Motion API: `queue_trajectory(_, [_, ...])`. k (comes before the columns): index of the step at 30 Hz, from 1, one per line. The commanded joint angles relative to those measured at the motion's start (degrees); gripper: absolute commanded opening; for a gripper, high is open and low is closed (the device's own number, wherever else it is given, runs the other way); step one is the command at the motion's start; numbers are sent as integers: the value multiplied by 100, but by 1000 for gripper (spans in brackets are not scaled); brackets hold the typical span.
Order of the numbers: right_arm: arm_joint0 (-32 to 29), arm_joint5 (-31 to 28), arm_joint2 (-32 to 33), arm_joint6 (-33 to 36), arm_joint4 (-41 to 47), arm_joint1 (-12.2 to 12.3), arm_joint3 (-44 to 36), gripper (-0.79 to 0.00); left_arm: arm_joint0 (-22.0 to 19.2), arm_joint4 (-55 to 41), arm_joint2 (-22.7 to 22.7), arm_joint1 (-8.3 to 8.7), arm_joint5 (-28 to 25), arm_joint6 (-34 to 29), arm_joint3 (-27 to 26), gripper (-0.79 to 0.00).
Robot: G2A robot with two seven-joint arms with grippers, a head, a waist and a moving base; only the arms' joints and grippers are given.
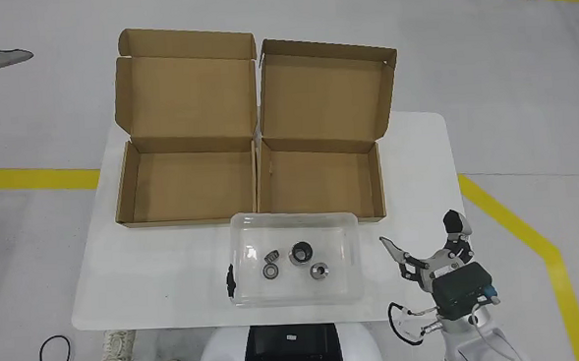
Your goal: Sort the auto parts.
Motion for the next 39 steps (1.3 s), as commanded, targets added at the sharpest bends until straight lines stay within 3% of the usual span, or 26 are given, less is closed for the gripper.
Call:
queue_trajectory(1, [0, 0, 0, 0, 0, 0, 0, -1, 0, 0, 0, 0, 0, 0, 0, 0])
queue_trajectory(14, [135, -70, -43, 123, -15, 9, 59, 0, 0, 0, 0, 0, 0, 0, 0, 0])
queue_trajectory(19, [464, -459, -150, 336, -174, 50, 229, 0, 0, 0, 0, 0, 0, 0, 0, 0])
queue_trajectory(31, [1586, -2027, -993, 1295, -701, 153, 682, 0, 0, 0, 0, 0, 0, 0, 0, 0])
queue_trajectory(39, [1704, -2080, -1101, 1394, -614, 154, 804, 0, 0, 0, 0, 0, 0, 0, 0, 0])
